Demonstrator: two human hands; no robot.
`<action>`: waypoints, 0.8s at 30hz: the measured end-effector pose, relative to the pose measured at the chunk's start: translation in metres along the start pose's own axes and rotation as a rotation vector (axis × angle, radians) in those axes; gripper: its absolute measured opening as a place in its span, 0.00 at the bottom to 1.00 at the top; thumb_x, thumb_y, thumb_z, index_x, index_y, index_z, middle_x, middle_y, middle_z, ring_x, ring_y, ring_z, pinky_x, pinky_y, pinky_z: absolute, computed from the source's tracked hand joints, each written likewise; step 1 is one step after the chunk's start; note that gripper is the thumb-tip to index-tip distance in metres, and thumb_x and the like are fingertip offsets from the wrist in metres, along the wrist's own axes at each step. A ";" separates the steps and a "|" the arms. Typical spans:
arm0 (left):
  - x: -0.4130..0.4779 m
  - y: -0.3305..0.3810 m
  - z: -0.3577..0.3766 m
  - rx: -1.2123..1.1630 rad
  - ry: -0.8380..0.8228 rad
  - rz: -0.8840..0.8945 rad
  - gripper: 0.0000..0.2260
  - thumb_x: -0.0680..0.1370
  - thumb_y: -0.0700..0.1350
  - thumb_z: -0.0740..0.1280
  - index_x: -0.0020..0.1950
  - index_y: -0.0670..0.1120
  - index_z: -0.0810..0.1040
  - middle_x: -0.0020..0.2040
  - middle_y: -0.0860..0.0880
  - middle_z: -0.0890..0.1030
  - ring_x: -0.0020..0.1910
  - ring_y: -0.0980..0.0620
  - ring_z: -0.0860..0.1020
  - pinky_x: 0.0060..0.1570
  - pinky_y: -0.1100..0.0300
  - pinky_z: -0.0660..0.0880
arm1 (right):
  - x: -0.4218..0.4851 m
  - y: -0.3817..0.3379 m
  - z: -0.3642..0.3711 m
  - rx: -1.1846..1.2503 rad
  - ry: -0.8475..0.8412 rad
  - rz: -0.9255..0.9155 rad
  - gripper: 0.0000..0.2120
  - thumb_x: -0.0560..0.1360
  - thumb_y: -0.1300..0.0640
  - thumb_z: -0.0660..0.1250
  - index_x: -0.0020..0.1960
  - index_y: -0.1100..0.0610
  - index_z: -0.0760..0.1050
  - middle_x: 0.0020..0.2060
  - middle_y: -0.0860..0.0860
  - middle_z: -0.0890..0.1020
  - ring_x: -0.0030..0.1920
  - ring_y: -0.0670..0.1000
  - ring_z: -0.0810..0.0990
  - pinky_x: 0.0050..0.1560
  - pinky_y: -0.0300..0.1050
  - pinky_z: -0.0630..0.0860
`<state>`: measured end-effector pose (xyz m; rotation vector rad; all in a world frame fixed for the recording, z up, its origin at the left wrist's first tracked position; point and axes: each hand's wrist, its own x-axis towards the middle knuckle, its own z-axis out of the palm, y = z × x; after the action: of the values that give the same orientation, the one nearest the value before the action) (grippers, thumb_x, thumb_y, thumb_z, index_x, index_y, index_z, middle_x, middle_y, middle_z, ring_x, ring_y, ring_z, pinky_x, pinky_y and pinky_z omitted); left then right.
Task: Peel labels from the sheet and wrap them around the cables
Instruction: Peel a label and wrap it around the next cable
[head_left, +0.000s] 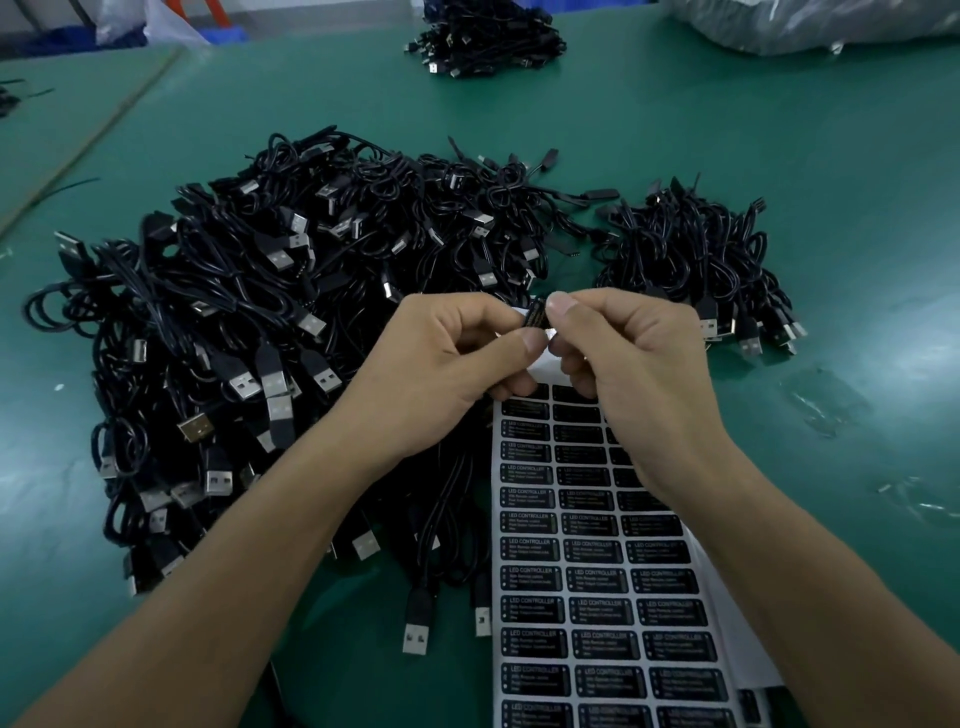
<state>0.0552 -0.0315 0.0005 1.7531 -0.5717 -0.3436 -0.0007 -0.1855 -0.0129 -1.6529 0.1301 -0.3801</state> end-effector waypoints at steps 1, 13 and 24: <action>0.000 0.002 -0.001 -0.011 0.012 0.003 0.03 0.78 0.42 0.70 0.46 0.45 0.83 0.34 0.46 0.85 0.32 0.58 0.81 0.35 0.69 0.75 | -0.001 0.000 0.001 -0.019 0.001 -0.007 0.13 0.80 0.53 0.67 0.38 0.47 0.82 0.31 0.44 0.80 0.34 0.41 0.77 0.36 0.36 0.72; 0.003 0.017 -0.014 -0.128 0.282 0.000 0.09 0.82 0.40 0.64 0.42 0.46 0.73 0.34 0.47 0.85 0.29 0.54 0.80 0.29 0.65 0.75 | -0.017 0.000 0.018 -0.327 -0.226 -0.147 0.08 0.74 0.52 0.75 0.38 0.53 0.82 0.29 0.48 0.78 0.29 0.43 0.72 0.30 0.34 0.67; 0.004 0.018 -0.028 -0.341 0.457 -0.096 0.18 0.85 0.56 0.56 0.50 0.45 0.79 0.33 0.46 0.84 0.30 0.50 0.82 0.29 0.61 0.76 | 0.018 -0.023 -0.023 -0.107 0.104 0.013 0.10 0.78 0.55 0.70 0.39 0.52 0.84 0.29 0.47 0.82 0.28 0.45 0.74 0.28 0.36 0.70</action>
<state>0.0690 -0.0139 0.0257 1.4637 -0.0915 -0.0900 0.0052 -0.2103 0.0140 -1.7371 0.2423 -0.4559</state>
